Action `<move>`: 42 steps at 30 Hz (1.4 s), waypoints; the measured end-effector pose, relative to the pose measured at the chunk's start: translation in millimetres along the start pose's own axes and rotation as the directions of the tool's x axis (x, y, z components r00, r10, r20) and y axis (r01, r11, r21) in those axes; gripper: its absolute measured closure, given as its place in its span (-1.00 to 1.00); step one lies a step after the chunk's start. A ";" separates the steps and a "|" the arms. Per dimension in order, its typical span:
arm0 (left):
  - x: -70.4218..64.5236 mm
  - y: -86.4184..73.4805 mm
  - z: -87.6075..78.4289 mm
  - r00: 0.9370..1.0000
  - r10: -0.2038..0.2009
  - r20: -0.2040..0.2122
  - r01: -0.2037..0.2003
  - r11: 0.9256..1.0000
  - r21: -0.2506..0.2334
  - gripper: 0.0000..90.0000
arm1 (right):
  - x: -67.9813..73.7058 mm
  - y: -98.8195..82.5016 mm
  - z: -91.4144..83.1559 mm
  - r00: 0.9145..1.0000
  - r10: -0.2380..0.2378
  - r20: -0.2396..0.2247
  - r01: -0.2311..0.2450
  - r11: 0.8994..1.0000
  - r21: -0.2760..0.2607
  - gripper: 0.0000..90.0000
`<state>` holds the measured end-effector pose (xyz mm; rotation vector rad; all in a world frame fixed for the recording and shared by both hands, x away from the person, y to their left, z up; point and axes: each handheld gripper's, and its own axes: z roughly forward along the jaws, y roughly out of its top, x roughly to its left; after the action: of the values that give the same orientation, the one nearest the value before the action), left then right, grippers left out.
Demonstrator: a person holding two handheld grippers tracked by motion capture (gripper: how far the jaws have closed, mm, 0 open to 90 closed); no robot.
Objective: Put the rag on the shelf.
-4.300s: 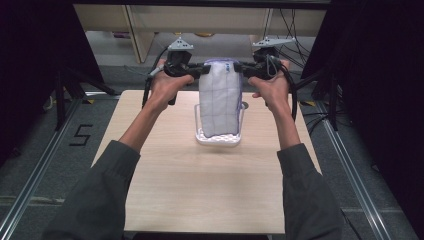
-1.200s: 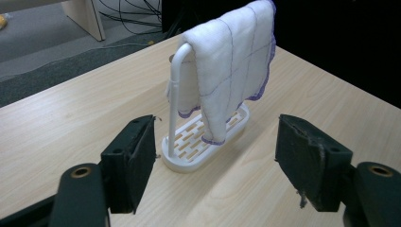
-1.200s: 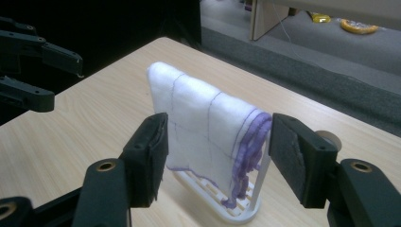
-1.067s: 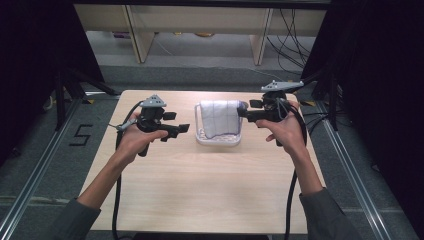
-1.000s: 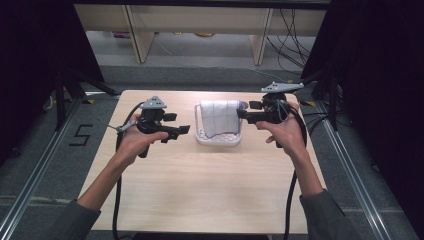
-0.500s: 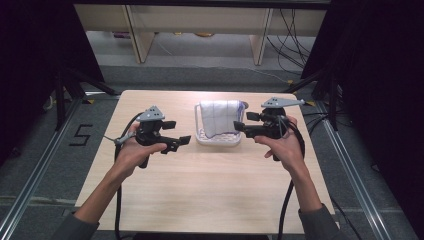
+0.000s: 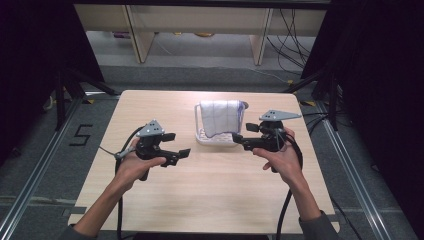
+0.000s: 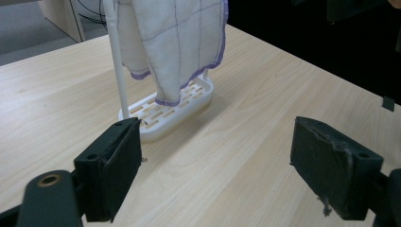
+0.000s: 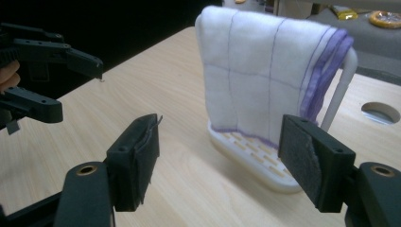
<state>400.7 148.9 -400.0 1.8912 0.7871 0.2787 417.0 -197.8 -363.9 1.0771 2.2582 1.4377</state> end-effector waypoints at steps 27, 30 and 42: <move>-7.2 -58.0 0.0 0.999 -0.030 -0.009 0.031 0.998 0.051 -0.62 | 14.3 -39.0 22.1 0.998 0.000 -0.065 0.006 0.996 0.088 -0.33; -7.8 -58.8 -1.0 0.999 -0.037 -0.018 0.038 0.998 0.057 -0.62 | 15.0 -41.8 21.4 0.998 -0.027 -0.056 0.032 0.996 0.087 -0.33; -9.9 -69.4 0.0 0.999 -0.040 -0.006 0.040 0.997 0.058 -0.62 | 20.3 -58.1 15.9 0.998 -0.019 -0.054 0.024 0.996 0.089 -0.33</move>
<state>365.7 160.8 -459.5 1.9280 0.8433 0.2378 385.8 -186.7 -418.1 1.0492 2.3846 1.3836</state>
